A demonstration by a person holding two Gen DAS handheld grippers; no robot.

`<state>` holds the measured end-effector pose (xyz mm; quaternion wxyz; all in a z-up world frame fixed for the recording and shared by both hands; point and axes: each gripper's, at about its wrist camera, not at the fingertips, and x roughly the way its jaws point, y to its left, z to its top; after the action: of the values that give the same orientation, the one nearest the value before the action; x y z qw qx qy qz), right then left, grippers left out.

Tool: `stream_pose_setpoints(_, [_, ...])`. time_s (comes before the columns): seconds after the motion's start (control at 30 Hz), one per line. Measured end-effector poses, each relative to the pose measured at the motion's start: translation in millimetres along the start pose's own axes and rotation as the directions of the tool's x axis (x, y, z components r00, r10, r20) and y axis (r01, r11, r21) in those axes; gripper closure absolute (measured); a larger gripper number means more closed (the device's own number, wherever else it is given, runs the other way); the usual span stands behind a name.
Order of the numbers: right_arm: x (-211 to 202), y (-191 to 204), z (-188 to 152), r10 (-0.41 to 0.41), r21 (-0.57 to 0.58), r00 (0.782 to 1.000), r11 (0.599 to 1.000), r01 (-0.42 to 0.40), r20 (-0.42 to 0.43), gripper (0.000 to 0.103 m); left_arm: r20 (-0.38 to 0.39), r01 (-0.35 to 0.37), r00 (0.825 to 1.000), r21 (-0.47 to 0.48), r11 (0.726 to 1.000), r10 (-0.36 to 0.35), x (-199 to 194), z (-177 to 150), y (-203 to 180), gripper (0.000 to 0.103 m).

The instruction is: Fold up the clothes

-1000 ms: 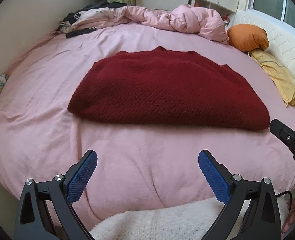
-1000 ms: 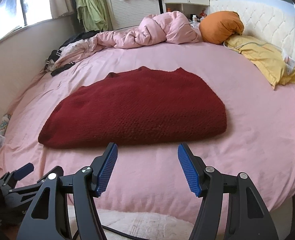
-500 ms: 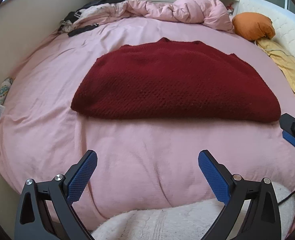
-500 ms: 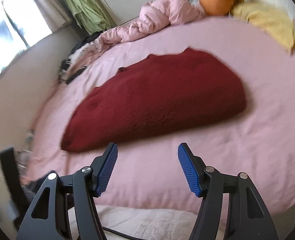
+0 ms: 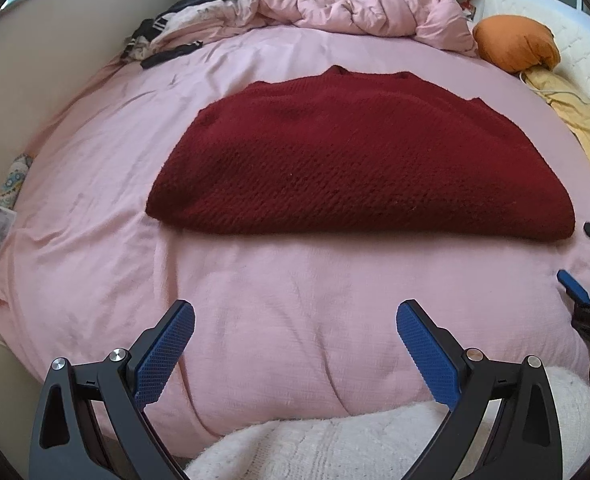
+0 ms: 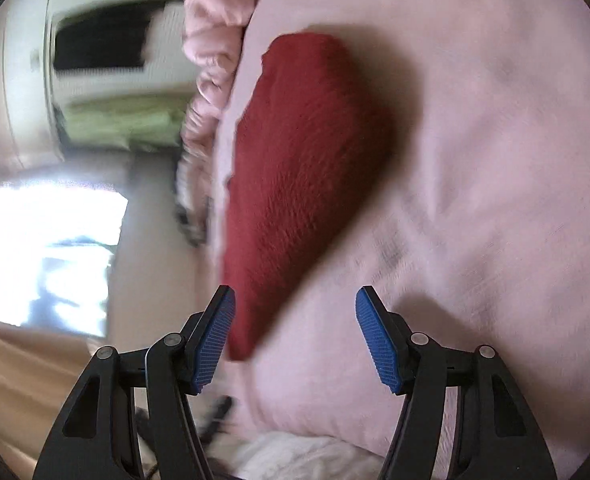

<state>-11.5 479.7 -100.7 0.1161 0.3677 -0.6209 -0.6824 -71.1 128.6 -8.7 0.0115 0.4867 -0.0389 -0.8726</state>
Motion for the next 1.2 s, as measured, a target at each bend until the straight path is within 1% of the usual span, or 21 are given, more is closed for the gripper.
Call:
stream_pose_setpoints(0.03, [-1, -4, 3, 0.034, 0.021, 0.999, 0.999, -0.034, 0.010, 0.040, -0.005, 0.001, 1.000, 0.000, 1.000, -0.001, 1, 0, 0, 0.002])
stream_pose_setpoints(0.1, [3, -3, 9, 0.037, 0.027, 0.999, 0.999, -0.038, 0.028, 0.040, -0.010, 0.001, 1.000, 0.000, 1.000, -0.001, 2, 1, 0, 0.002])
stream_pose_setpoints(0.2, [24, 2, 20, -0.068, 0.037, 0.997, 0.997, 0.066, 0.031, 0.042, -0.013, 0.004, 1.000, -0.003, 1.000, -0.004, 2, 1, 1, 0.002])
stream_pose_setpoints(0.27, [42, 13, 30, -0.184, 0.039, 0.983, 0.982, 0.184, 0.020, 0.043, -0.015, 0.008, 1.000, -0.009, 1.000, -0.008, 2, 0, 2, 0.002])
stream_pose_setpoints(0.3, [50, 17, 35, -0.200, 0.042, 0.979, 0.979, 0.199, 0.030, 0.043, -0.016, 0.011, 1.000, -0.014, 1.000, -0.011, 3, 1, 3, 0.002])
stream_pose_setpoints(0.4, [67, 15, 51, -0.182, 0.076, 0.982, 0.981, 0.178, 0.056, 0.043, -0.024, 0.025, 0.999, -0.033, 0.999, -0.026, 5, 1, 5, 0.002])
stream_pose_setpoints(0.47, [79, 22, 62, -0.150, 0.052, 0.986, 0.988, 0.147, 0.076, 0.041, -0.029, 0.036, 0.999, -0.043, 0.998, -0.037, 7, 1, 7, 0.002])
stream_pose_setpoints(0.53, [93, 27, 73, -0.126, 0.014, 0.990, 0.992, 0.125, 0.068, 0.041, -0.034, 0.044, 0.998, -0.048, 0.998, -0.046, 8, 1, 8, 0.002])
stream_pose_setpoints(0.57, [100, 25, 79, -0.092, 0.007, 0.994, 0.996, 0.091, 0.064, 0.041, -0.035, 0.048, 0.998, -0.050, 0.998, -0.049, 8, 1, 8, 0.002])
stream_pose_setpoints(0.6, [103, 23, 85, -0.072, 0.011, 0.995, 0.997, 0.071, 0.070, 0.044, -0.035, 0.052, 0.998, -0.055, 0.997, -0.054, 8, 1, 8, 0.002])
stream_pose_setpoints(0.63, [103, 20, 86, -0.060, 0.015, 0.994, 0.998, 0.059, 0.090, 0.062, -0.036, 0.055, 0.998, -0.061, 0.997, -0.057, 9, 2, 9, 0.002])
stream_pose_setpoints(0.67, [105, 14, 87, -0.087, 0.018, 0.990, 0.996, 0.086, 0.109, 0.075, -0.038, 0.057, 0.997, -0.067, 0.996, -0.060, 10, 2, 10, 0.002])
stream_pose_setpoints(0.7, [103, 7, 82, -0.071, -0.006, 0.989, 0.997, 0.072, 0.127, 0.078, -0.039, 0.061, 0.997, -0.074, 0.995, -0.064, 10, 2, 11, 0.002])
stream_pose_setpoints(0.73, [100, 7, 76, -0.039, -0.061, 0.987, 0.997, 0.049, 0.157, 0.079, -0.041, 0.064, 0.997, -0.080, 0.995, -0.068, 10, 1, 11, 0.002])
stream_pose_setpoints(0.77, [100, 10, 71, -0.047, -0.100, 0.984, 0.993, 0.065, 0.174, 0.079, -0.044, 0.067, 0.997, -0.083, 0.994, -0.071, 11, 1, 11, 0.002])
stream_pose_setpoints(0.8, [101, 13, 70, -0.065, -0.100, 0.981, 0.991, 0.085, 0.181, 0.079, -0.046, 0.070, 0.996, -0.085, 0.994, -0.074, 11, 1, 12, 0.002])
stream_pose_setpoints(0.87, [100, 10, 71, -0.047, -0.083, 0.985, 0.995, 0.062, 0.169, 0.079, -0.047, 0.089, 0.995, -0.085, 0.992, -0.093, 11, 1, 12, 0.002])
stream_pose_setpoints(1.0, [98, 12, 67, -0.041, -0.118, 0.985, 0.991, 0.061, 0.167, 0.079, -0.072, 0.187, 0.978, -0.086, 0.979, -0.194, 22, 20, 5, 0.002])
stream_pose_setpoints(1.1, [97, 13, 65, -0.039, -0.134, 0.986, 0.989, 0.062, 0.163, 0.079, 0.018, 0.182, 0.983, -0.085, 0.980, -0.181, 30, 61, -8, 0.002])
stream_pose_setpoints(1.17, [97, 13, 65, -0.032, -0.134, 0.987, 0.990, 0.053, 0.157, 0.078, 0.133, 0.160, 0.979, -0.028, 0.987, -0.155, 34, 93, -25, 0.002])
stream_pose_setpoints(1.2, [96, 13, 65, -0.030, -0.134, 0.987, 0.990, 0.051, 0.155, 0.078, 0.161, 0.143, 0.977, -0.003, 0.990, -0.141, 37, 104, -32, 0.002])
